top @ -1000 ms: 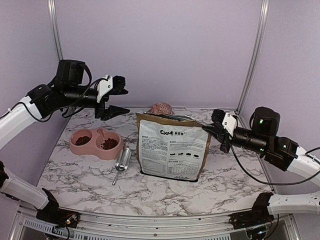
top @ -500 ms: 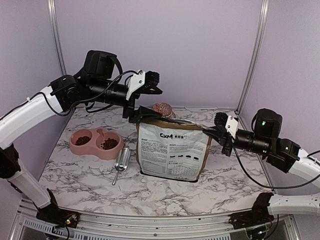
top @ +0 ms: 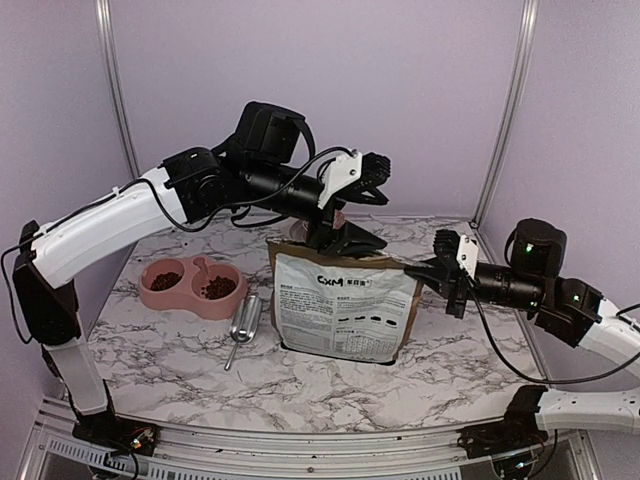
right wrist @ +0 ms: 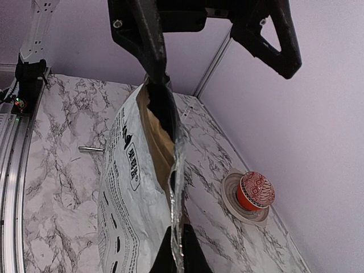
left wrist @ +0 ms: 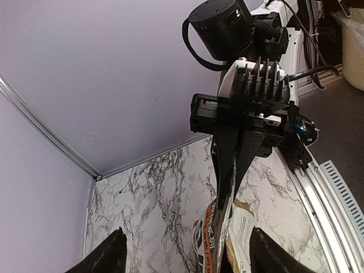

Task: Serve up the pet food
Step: Press the seal on the pet food bag.

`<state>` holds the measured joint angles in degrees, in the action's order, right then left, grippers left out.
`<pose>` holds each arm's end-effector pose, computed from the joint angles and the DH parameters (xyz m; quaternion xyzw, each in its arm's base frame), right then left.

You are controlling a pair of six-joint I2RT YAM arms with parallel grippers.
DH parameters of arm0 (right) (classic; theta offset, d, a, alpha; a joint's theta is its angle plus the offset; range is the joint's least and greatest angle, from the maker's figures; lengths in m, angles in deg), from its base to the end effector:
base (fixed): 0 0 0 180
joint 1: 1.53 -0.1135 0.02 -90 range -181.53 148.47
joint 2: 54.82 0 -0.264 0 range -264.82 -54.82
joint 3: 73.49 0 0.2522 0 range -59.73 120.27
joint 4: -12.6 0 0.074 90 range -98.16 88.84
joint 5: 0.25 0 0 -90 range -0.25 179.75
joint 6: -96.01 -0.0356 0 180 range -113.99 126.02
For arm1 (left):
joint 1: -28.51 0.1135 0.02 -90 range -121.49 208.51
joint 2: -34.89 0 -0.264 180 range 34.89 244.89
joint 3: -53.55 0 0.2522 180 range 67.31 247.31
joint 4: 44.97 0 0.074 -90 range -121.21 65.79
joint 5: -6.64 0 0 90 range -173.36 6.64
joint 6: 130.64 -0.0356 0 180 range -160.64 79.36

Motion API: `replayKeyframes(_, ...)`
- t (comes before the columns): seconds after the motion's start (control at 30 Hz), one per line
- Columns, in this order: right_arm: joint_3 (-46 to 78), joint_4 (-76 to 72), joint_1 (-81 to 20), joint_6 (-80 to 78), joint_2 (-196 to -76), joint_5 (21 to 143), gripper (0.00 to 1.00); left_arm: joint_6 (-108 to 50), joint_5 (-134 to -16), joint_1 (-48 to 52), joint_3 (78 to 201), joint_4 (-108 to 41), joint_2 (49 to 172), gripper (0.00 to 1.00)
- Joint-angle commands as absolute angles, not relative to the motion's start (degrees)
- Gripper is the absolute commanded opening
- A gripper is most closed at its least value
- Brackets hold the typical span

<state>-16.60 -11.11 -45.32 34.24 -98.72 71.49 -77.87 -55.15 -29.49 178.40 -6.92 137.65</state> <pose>0.1233 0.1336 0.3332 -0.5289 0.5555 0.2063 0.6075 0.2047 -0.3594 0.4368 0.6709 0.4136 -0.2967 0.5393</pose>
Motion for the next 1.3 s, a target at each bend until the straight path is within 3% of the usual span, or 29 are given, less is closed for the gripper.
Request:
replayKeyframes(0.0, -13.73, -3.71, -45.03, 32.67, -97.06, 66.70, 0.00, -75.91, -52.31, -29.72, 181.57, -6.74, 139.67, 0.73)
replayKeyframes(0.4, -13.25, -4.78, -45.03, 32.23, -96.53, 65.71, 0.00, -74.80, -47.59, -31.62, 185.49, -1.82, 144.32, 0.65)
replayKeyframes(0.7, -13.43, -4.67, -45.03, 31.96, -96.42, 65.78, 0.00, -77.36, -53.60, -33.81, 184.97, 0.86, 146.33, 0.59)
replayKeyframes(1.17, -13.50, -4.84, -44.99, 31.71, -95.98, 66.19, 0.00, -81.41, -62.29, -34.58, 184.72, 2.23, 148.26, 0.31)
replayKeyframes(1.27, -13.60, -4.85, -45.03, 31.68, -95.81, 66.04, 0.00, -82.43, -65.58, -34.96, 184.52, 2.52, 148.14, 0.17)
